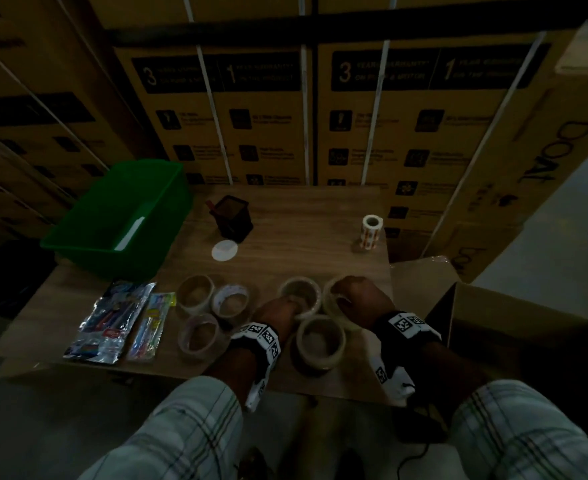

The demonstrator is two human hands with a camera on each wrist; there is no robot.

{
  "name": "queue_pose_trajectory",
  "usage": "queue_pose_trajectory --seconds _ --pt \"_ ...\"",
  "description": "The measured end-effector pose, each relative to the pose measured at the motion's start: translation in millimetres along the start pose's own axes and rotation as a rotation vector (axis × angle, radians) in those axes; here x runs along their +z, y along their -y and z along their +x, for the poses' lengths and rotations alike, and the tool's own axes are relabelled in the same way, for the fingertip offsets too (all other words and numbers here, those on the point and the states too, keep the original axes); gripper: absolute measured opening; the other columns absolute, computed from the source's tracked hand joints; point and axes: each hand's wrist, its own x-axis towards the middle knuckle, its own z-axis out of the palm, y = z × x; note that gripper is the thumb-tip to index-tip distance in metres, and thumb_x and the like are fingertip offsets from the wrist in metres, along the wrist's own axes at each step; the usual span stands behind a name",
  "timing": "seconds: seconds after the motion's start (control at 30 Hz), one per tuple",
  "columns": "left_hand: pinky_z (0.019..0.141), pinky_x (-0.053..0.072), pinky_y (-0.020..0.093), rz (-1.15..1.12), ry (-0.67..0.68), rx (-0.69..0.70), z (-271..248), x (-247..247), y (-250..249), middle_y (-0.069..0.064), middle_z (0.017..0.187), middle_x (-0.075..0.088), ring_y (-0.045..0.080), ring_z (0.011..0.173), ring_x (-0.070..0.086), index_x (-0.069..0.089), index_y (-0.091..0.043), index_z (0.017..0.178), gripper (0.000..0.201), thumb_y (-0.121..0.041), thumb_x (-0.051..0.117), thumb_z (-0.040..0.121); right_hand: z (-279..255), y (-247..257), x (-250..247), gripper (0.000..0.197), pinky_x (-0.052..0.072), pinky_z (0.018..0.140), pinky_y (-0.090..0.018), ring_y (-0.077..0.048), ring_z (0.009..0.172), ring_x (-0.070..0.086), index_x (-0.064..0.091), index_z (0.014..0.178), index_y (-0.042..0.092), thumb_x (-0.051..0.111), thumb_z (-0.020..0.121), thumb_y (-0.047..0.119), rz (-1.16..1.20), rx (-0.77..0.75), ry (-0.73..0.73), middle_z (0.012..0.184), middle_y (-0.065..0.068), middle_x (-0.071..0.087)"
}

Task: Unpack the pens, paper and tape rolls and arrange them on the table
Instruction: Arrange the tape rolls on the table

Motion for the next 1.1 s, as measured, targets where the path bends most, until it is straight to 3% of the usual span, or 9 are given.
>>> queue_pose_trajectory --seconds 0.17,0.3,0.43,0.53,0.87,1.1 --pt "0.108 0.04 0.038 -0.043 -0.12 -0.009 4.7 -5.9 -4.9 0.004 0.14 0.052 0.025 0.125 0.053 0.055 -0.023 0.13 0.036 -0.026 0.047 0.095 -9.2 -14.9 -6.6 0.037 0.049 0.094 -0.034 -0.026 0.113 0.058 0.065 0.117 0.023 0.057 0.082 0.016 -0.063 0.017 0.077 0.123 -0.004 0.064" --pt "0.107 0.04 0.04 -0.04 -0.218 -0.04 5.4 -18.4 -10.4 0.009 0.14 0.052 0.029 0.125 0.052 0.055 -0.018 0.131 0.041 -0.021 0.059 0.09 -12.3 -16.4 -13.6 0.033 0.047 0.092 -0.032 -0.029 0.112 0.058 0.066 0.114 0.018 0.061 0.082 0.017 -0.1 -0.02 0.125 0.122 -0.008 0.064" --pt "0.107 0.039 0.034 -0.034 -0.325 -0.026 4.2 -26.4 -14.0 0.009 0.144 0.048 0.029 0.128 0.049 0.051 -0.015 0.135 0.05 -0.017 0.064 0.086 -16.7 -16.4 -11.6 0.044 0.043 0.1 -0.037 -0.031 0.124 0.047 0.055 0.127 0.02 0.063 0.085 0.029 -0.213 0.009 0.236 0.136 -0.01 0.05" --pt "0.108 0.039 0.035 -0.067 -0.335 -0.049 2.6 -28.6 -19.2 0.008 0.145 0.046 0.03 0.129 0.048 0.048 -0.018 0.137 0.057 -0.022 0.068 0.083 -21.2 -17.9 -4.8 0.05 0.041 0.103 -0.039 -0.032 0.128 0.041 0.049 0.132 0.021 0.063 0.086 0.032 -0.325 0.01 0.314 0.14 -0.01 0.045" --pt "0.109 0.039 0.042 -0.066 -0.323 -0.083 7.1 -33.5 -13.4 0.008 0.144 0.047 0.031 0.13 0.046 0.047 -0.021 0.138 0.058 -0.02 0.065 0.083 -8.3 -9.1 -12.6 0.039 0.038 0.105 -0.037 -0.032 0.129 0.041 0.054 0.13 0.021 0.056 0.091 0.023 -0.383 0.003 0.228 0.142 -0.008 0.048" --pt "0.102 0.046 0.039 -0.08 -0.366 -0.081 36.1 -56.5 -6.9 0.009 0.135 0.055 0.031 0.121 0.055 0.056 -0.021 0.129 0.047 -0.019 0.064 0.083 32.7 -2.3 -41.0 0.054 0.045 0.098 -0.034 -0.028 0.118 0.053 0.04 0.141 0.029 0.054 0.09 0.014 -0.301 0.021 0.131 0.132 -0.008 0.057"
